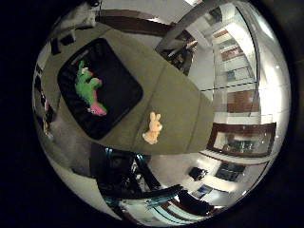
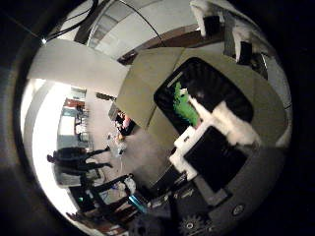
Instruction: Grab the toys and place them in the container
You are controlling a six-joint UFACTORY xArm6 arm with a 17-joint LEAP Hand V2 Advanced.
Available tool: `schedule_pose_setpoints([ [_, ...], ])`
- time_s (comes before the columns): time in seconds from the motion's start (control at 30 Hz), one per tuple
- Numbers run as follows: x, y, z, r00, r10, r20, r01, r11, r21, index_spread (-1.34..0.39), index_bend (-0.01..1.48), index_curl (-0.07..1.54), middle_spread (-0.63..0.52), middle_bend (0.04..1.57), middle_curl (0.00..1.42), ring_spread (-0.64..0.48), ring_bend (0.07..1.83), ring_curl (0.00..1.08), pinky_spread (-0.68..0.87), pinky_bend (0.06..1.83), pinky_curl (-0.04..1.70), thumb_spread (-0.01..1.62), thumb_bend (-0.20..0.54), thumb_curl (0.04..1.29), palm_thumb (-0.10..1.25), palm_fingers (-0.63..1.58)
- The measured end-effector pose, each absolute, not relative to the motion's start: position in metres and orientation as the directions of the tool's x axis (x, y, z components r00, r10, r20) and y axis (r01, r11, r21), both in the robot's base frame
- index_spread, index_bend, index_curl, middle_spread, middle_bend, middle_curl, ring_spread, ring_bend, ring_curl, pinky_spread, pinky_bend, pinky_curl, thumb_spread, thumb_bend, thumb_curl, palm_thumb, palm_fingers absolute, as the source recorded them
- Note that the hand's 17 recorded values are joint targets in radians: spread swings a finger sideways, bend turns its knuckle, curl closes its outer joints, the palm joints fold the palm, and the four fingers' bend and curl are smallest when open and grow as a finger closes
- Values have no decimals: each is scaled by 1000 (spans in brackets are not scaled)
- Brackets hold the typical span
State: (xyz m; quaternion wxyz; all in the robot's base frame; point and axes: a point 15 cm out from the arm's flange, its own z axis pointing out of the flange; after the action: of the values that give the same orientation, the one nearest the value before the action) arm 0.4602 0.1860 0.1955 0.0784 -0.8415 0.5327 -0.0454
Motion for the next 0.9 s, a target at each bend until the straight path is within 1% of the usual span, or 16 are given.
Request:
schedule_pose_setpoints([
  [0.13, 461, 142, 205, 394, -919, -2, -908, -389, -154, -460, 354, 551, -196, 724, 478, -237, 1028, 441, -23, 987, 504, 1073, -28, 448, 676, 359],
  [0.2, 460, 114, 203, 364, -931, 0, -922, -361, -142, -461, 350, 533, -188, 703, 473, -220, 1013, 434, 37, 990, 488, 1076, -24, 435, 669, 352],
  [0.5, 445, -14, 180, 237, -972, 5, -968, -236, -90, -432, 338, 483, -150, 656, 464, -172, 959, 408, 188, 958, 398, 1094, -24, 395, 648, 317],
  [0.7, 416, -72, 137, 167, -986, -5, -985, -167, -41, -390, 322, 454, -112, 597, 444, -117, 850, 366, 285, 957, 317, 1105, -22, 380, 629, 260],
  [0.8, 397, -91, 101, 141, -990, -18, -990, -141, 1, -376, 318, 445, -79, 542, 424, -75, 781, 339, 324, 953, 283, 1106, -22, 378, 629, 213],
  [0.9, 389, -105, 78, 124, -992, -29, -992, -125, 32, -351, 303, 430, -39, 469, 395, -9, 699, 303, 359, 936, 234, 1107, -23, 375, 621, 178],
])
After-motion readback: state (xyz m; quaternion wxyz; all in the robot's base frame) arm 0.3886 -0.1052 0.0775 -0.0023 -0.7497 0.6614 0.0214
